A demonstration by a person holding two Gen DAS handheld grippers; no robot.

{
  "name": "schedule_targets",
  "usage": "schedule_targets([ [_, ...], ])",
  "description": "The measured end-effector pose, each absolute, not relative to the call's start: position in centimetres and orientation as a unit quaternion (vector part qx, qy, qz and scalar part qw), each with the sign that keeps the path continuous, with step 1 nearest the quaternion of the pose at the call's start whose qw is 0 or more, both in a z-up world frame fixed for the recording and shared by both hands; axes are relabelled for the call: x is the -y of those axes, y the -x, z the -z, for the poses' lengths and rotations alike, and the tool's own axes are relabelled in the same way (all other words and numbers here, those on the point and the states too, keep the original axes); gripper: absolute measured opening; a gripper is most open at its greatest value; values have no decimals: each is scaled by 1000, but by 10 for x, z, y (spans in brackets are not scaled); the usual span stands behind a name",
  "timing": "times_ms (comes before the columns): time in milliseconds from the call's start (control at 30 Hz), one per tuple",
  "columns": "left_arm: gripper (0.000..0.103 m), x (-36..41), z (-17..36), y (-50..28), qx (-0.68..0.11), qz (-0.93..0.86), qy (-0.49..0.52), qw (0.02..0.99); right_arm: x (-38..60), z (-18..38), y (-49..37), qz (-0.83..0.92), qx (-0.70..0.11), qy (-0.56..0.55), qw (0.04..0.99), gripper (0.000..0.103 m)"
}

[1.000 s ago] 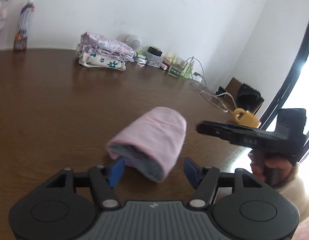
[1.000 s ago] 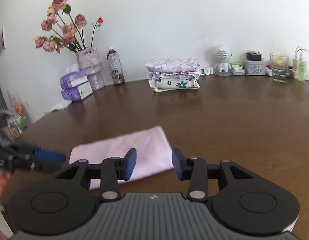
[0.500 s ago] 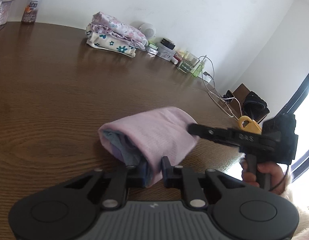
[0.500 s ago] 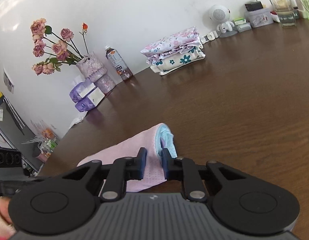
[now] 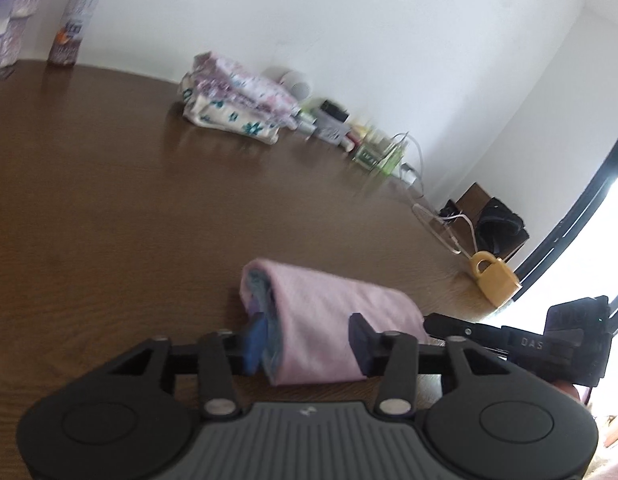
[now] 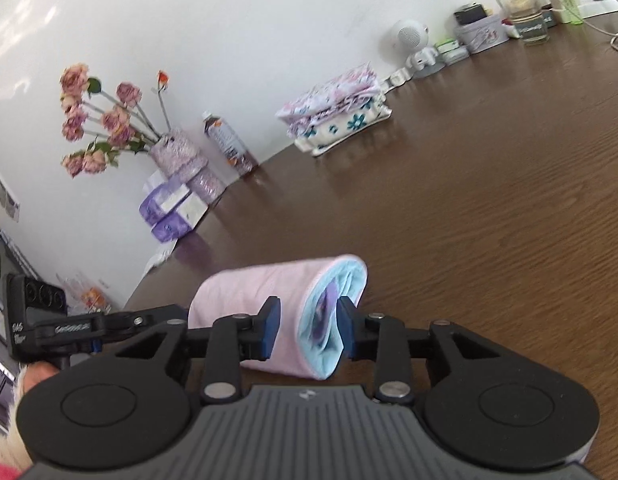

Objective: Fold clothes
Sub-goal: 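Grasp the pink roll's end with the right gripper and lift it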

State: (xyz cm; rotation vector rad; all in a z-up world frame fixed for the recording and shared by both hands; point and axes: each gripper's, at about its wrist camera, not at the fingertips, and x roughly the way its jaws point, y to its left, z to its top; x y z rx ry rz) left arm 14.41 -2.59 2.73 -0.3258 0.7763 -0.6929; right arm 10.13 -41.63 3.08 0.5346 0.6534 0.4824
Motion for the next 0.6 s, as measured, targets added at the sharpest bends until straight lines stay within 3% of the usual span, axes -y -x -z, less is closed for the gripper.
schedule_targets([
  [100, 42, 32, -26, -154, -378, 325, 171, 850, 417, -29, -99, -228, -315, -265, 882, 31],
  [167, 30, 34, -21, -161, -386, 322, 183, 845, 416, -27, -101, -227, -318, -269, 880, 24],
  [200, 11, 35, -19, -164, -390, 324, 184, 842, 416, -26, -102, -226, -319, -271, 880, 11],
  [300, 8, 33, -14, -166, -393, 320, 186, 841, 416, -23, -105, -224, -323, -277, 877, 12],
  [367, 18, 30, -15, -163, -389, 318, 186, 844, 416, -21, -107, -223, -325, -280, 875, 20],
  [433, 52, 26, -19, -158, -382, 315, 184, 849, 419, -25, -103, -218, -319, -277, 880, 56],
  [500, 71, 25, -24, -152, -372, 304, 169, 861, 422, -28, -99, -212, -313, -271, 885, 62],
  [600, 77, 25, -21, -157, -386, 294, 172, 857, 424, -23, -104, -204, -326, -282, 879, 62],
])
